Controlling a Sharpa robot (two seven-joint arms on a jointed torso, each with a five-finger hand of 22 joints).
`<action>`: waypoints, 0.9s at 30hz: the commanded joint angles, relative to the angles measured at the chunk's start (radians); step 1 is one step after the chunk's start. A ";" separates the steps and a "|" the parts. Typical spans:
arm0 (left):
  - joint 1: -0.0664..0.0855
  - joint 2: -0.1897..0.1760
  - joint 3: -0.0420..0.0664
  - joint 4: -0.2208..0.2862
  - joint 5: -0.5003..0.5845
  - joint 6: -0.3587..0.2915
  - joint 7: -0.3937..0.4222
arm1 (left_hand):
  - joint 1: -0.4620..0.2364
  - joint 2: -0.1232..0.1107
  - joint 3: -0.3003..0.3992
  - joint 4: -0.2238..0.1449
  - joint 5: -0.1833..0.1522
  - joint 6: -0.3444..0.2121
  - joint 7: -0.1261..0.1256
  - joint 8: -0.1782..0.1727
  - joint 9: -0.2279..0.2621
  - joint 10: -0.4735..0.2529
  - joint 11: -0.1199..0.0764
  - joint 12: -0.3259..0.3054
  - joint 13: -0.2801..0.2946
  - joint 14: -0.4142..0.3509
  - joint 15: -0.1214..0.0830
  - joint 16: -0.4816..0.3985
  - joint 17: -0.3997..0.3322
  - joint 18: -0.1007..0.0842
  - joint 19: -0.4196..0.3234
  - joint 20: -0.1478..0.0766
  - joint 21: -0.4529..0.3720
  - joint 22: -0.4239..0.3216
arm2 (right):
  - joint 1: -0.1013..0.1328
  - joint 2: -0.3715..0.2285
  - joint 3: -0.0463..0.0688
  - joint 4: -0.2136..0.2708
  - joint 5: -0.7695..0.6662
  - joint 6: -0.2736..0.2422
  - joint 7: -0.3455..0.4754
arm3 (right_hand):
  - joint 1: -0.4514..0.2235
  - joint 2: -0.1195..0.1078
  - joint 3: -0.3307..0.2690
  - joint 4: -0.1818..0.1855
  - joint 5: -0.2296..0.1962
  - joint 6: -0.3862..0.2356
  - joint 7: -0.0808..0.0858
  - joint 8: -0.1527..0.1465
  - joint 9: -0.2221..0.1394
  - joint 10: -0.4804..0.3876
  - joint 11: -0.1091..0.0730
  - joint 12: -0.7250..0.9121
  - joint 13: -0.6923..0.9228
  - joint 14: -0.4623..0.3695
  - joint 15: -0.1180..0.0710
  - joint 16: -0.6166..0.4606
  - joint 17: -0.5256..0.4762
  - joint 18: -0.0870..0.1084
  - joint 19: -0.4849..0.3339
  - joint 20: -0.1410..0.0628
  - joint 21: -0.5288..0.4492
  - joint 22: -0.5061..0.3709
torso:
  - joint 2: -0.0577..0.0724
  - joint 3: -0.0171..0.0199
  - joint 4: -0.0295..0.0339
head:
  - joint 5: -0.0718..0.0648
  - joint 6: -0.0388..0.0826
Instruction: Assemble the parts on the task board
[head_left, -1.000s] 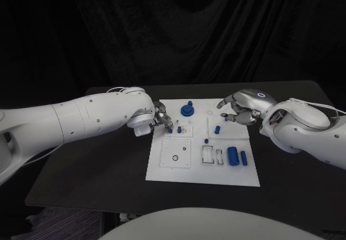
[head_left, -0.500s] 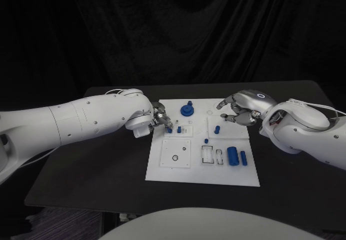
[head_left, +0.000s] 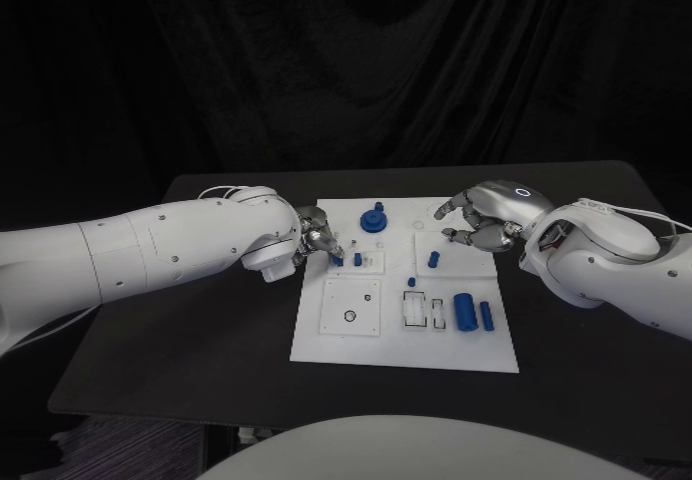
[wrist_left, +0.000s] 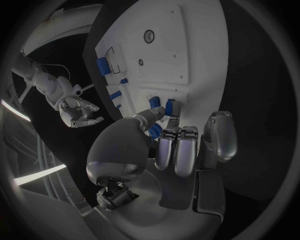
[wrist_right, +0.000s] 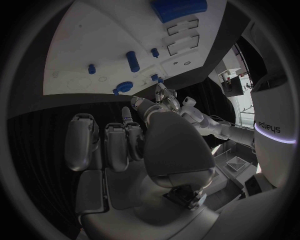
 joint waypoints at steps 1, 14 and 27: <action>0.000 -0.011 0.001 0.023 -0.041 -0.076 0.033 | 0.013 -0.003 0.001 -0.009 0.009 0.023 -0.028 0.008 0.030 0.103 0.000 0.002 0.262 0.105 -0.002 0.003 0.263 0.006 0.009 -0.003 0.004 0.175 | -0.003 -0.003 0.001 0.000 -0.001 0.002 -0.008 | 0.006 -0.001 0.008 -0.001 -0.003 0.004 0.001 0.004 -0.001 -0.004 0.002 -0.003 0.085 0.051 -0.001 -0.004 0.061 0.006 0.000 0.001 -0.005 0.183 | 0.000 0.0008 0.0000 | 0.000 0.000; -0.008 -0.031 0.001 0.050 -0.095 -0.143 0.012 | 0.007 -0.005 -0.003 0.001 0.009 0.020 -0.030 0.017 0.043 0.104 -0.003 0.004 0.263 0.105 -0.005 0.003 0.263 0.005 0.017 -0.006 0.012 0.177 | -0.006 0.001 0.001 -0.006 -0.001 0.007 -0.013 | 0.006 -0.002 0.008 0.000 -0.004 0.003 0.001 0.004 -0.002 -0.004 0.003 -0.004 0.084 0.050 0.000 -0.005 0.060 0.007 -0.001 0.001 -0.007 0.182 | 0.000 0.0014 0.0001 | 0.010 0.000; -0.038 -0.027 0.001 0.048 -0.098 -0.192 -0.001 | -0.002 -0.002 -0.014 0.021 -0.009 0.020 -0.035 0.026 0.058 0.104 -0.007 0.004 0.263 0.105 -0.009 0.003 0.263 0.001 0.030 -0.011 0.024 0.181 | -0.007 0.006 0.001 -0.008 -0.001 0.008 -0.015 | 0.005 -0.003 0.008 0.000 -0.004 0.002 0.001 0.003 -0.003 -0.005 0.003 -0.005 0.083 0.050 0.000 -0.006 0.059 0.007 -0.001 0.001 -0.008 0.182 | -0.001 0.0042 -0.0013 | 0.012 0.000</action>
